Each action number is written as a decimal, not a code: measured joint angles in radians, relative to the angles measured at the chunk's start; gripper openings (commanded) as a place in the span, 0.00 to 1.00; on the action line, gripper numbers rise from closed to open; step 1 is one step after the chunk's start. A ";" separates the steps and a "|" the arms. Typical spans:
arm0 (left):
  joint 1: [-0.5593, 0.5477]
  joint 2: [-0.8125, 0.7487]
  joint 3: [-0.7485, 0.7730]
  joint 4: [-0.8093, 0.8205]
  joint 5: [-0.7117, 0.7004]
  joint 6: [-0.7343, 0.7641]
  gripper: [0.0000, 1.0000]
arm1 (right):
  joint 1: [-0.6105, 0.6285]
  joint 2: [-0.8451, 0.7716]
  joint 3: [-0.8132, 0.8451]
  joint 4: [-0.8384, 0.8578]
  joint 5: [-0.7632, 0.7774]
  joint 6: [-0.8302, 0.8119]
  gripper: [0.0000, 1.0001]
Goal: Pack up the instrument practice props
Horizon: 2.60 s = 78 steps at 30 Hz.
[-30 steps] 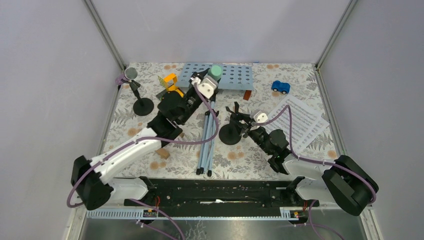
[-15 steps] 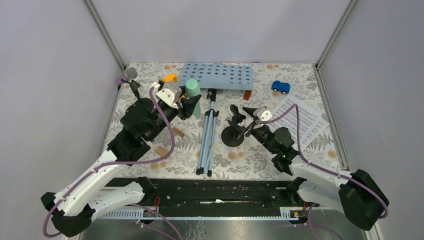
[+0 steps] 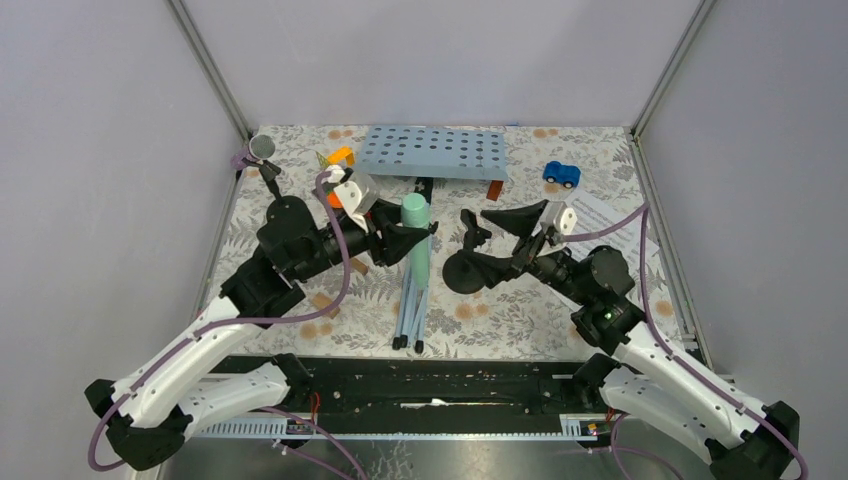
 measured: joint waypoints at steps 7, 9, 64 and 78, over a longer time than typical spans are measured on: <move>-0.001 0.077 0.001 -0.017 0.005 -0.159 0.00 | 0.001 0.061 0.016 -0.053 -0.106 0.130 0.90; -0.001 0.091 -0.001 -0.056 -0.043 -0.209 0.00 | 0.001 0.054 0.008 -0.081 -0.097 0.124 0.91; 0.113 0.815 0.118 0.132 -0.048 -0.454 0.00 | -0.179 0.772 0.708 -0.770 0.577 -0.180 0.00; 0.135 1.014 0.270 0.106 -0.048 -0.437 0.00 | -0.333 0.880 0.817 -0.785 0.526 -0.116 0.68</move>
